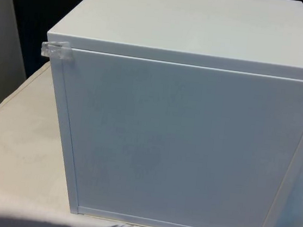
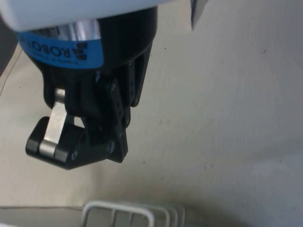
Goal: Open the drawer, then close it.
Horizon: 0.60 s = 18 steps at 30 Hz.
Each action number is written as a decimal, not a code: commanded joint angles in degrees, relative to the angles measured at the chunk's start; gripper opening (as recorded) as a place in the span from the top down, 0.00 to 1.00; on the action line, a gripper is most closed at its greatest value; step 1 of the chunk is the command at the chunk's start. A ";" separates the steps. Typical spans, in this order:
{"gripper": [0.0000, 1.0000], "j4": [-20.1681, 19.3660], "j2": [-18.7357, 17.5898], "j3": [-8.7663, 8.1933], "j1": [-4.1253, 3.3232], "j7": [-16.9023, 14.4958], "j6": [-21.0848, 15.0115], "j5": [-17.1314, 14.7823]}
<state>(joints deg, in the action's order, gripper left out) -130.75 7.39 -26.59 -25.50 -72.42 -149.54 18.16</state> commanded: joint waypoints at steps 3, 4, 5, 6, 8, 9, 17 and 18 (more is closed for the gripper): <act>1.00 -2.06 2.23 0.57 0.40 1.09 0.23 1.95; 1.00 -2.58 2.75 0.69 0.46 1.03 0.29 2.06; 1.00 -3.04 3.21 0.80 0.46 1.03 0.29 2.18; 1.00 -3.61 3.78 0.86 0.52 1.09 0.34 2.35; 1.00 -4.64 4.81 1.03 0.52 1.15 0.40 2.64; 1.00 -4.41 4.41 0.63 0.00 0.11 0.23 1.15; 1.00 -9.17 9.57 1.43 0.00 0.34 1.09 2.23; 1.00 -9.85 10.43 2.12 0.69 1.32 1.26 3.72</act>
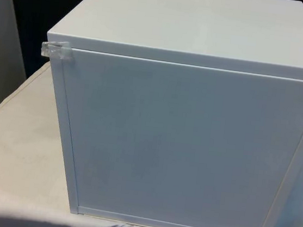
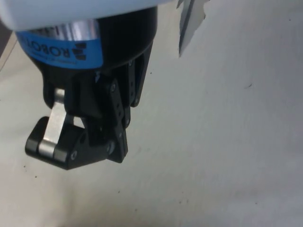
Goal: Open the drawer, then close it.
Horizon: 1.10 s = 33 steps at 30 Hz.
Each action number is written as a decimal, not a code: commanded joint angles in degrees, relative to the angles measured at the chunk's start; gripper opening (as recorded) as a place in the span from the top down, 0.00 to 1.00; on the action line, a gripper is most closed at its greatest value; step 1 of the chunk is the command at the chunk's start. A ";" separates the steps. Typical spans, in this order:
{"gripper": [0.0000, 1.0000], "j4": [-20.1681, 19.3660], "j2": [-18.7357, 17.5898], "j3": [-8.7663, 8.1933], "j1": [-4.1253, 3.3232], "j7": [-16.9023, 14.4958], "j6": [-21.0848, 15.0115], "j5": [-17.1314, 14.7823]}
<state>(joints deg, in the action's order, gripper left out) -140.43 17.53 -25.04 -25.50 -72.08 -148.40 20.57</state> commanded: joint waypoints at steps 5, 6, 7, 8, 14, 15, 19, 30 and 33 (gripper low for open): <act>1.00 -2.64 2.98 1.09 0.74 1.03 0.57 1.66; 1.00 -3.67 4.18 1.38 0.80 1.03 0.92 1.72; 1.00 -4.13 4.76 1.49 0.80 1.03 1.15 1.78; 1.00 -3.90 4.47 0.86 0.00 0.06 1.09 0.34; 1.00 -6.59 7.85 2.35 0.63 1.15 2.01 1.83; 1.00 -6.65 7.96 2.46 0.52 1.20 2.06 1.78; 1.00 -6.70 8.08 2.58 0.46 1.03 2.06 1.60; 1.00 -6.82 8.14 2.29 0.11 0.57 2.06 0.97; 1.00 -6.82 8.08 2.23 0.06 0.57 2.06 0.92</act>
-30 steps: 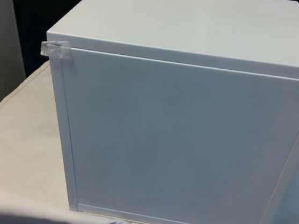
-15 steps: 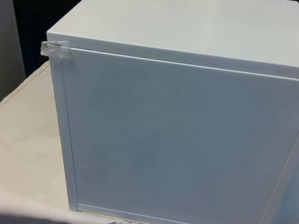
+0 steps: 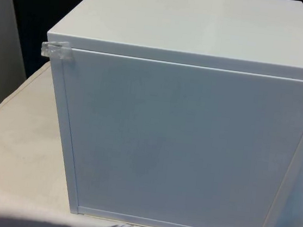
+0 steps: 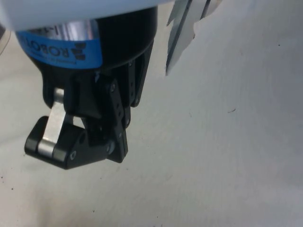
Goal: Open the drawer, then close it.
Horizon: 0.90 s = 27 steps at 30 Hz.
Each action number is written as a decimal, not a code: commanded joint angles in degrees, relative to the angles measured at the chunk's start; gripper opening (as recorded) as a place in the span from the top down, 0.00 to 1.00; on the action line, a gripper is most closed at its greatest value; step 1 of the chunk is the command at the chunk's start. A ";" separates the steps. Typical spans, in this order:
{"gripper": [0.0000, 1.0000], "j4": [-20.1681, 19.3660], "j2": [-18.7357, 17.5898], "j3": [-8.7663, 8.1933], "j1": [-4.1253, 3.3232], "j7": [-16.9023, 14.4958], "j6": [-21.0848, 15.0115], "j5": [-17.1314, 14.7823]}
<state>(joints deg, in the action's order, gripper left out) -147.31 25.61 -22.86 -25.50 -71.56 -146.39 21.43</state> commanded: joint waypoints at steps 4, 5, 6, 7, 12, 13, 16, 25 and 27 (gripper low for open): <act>1.00 0.06 0.00 0.06 0.06 0.06 0.06 0.06; 1.00 0.06 0.00 0.06 0.06 0.06 0.06 0.06; 1.00 0.06 0.00 0.00 0.06 0.06 0.06 0.06; 1.00 0.06 0.00 0.00 0.00 0.00 0.06 0.06; 1.00 0.00 0.00 0.00 0.00 0.00 0.00 0.00; 1.00 0.00 0.00 0.00 0.00 0.00 0.06 0.00; 1.00 0.00 0.00 0.00 0.00 0.00 0.06 0.00; 0.56 0.00 0.00 0.00 0.00 0.00 0.06 0.00; 0.41 0.00 0.00 0.00 0.00 0.00 0.06 0.00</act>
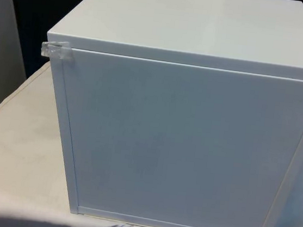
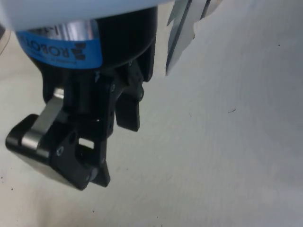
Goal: Open the drawer, then close it.
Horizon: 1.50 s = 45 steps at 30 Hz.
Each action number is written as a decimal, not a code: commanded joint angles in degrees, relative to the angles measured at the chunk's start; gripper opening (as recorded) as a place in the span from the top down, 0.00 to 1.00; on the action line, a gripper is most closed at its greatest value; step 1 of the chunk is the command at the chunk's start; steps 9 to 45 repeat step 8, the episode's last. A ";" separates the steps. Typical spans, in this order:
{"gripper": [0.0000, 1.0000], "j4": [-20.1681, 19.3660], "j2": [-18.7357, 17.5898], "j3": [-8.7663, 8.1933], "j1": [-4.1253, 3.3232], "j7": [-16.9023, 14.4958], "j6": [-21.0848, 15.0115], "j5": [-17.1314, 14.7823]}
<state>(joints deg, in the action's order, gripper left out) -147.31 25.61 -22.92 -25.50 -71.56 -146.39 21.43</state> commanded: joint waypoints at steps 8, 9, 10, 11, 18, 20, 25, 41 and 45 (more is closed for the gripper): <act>0.06 0.00 0.00 0.06 0.00 0.00 0.06 0.00; 0.06 0.00 0.00 0.06 0.00 0.00 0.06 0.00; 0.06 0.00 0.00 0.06 0.00 0.00 0.06 0.00; 0.06 0.00 0.00 0.06 0.00 0.00 0.06 0.00; 0.06 0.00 0.00 0.06 0.00 0.00 0.06 0.00; 0.06 0.00 0.00 0.06 0.00 0.00 0.06 0.00; 0.06 0.00 0.00 0.06 0.00 0.00 0.06 0.00; 0.06 0.00 0.00 0.06 0.00 0.00 0.06 0.00; 0.06 0.00 0.00 0.06 0.00 0.00 0.06 0.00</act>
